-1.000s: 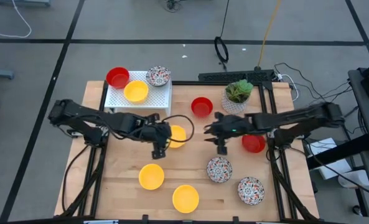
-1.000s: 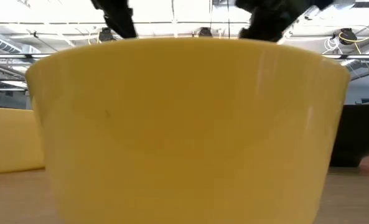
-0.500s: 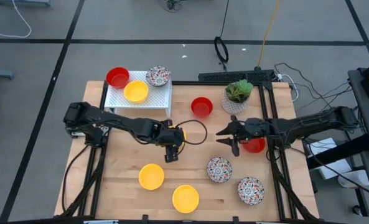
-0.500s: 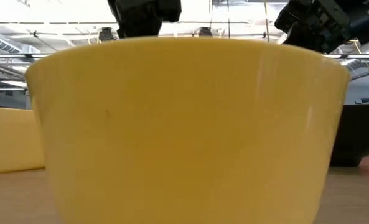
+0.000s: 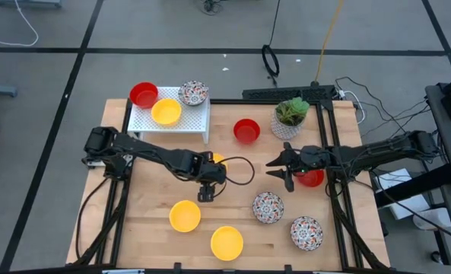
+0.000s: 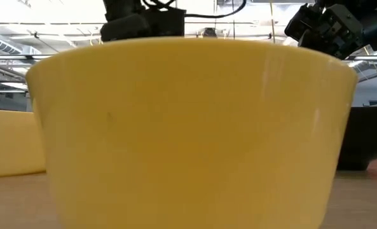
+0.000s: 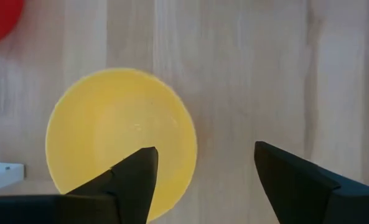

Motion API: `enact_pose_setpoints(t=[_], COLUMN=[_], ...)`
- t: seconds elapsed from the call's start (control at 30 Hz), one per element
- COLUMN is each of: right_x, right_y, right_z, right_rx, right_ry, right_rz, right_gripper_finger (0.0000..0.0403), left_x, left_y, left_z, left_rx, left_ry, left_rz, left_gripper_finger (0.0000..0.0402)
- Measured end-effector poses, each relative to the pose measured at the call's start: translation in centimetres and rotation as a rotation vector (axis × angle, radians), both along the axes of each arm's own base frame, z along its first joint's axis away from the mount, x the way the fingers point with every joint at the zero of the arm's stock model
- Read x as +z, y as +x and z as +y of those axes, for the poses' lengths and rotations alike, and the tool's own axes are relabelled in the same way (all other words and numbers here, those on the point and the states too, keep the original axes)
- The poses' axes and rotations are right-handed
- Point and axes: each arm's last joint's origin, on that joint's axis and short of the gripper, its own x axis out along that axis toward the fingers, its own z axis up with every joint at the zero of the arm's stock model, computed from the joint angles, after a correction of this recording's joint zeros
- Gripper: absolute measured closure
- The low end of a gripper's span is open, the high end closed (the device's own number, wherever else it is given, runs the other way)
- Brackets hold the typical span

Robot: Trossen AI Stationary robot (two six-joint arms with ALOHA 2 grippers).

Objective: Pick & Place Mini bowls
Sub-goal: Stack the top yellow bowl on the yellow bowl on the shelf

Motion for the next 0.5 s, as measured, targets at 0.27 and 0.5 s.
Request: enact_pose_setpoints(t=[0.27,0.5], right_x=[0.1,0.1], right_y=[0.0,0.0], right_z=[0.0,0.0], right_rx=[0.002,0.003], right_ry=[-0.003,-0.007], right_rz=[-0.007,-0.007], right_gripper_finger=[0.0266,0.0268], left_x=[-2.3,-4.4], left_y=[-0.5,-1.1], left_z=[1.0,2.2], left_rx=[0.027,0.064], left_ry=[0.001,-0.001], left_rz=[-0.006,-0.011], left_gripper_finger=[0.0147,0.0152])
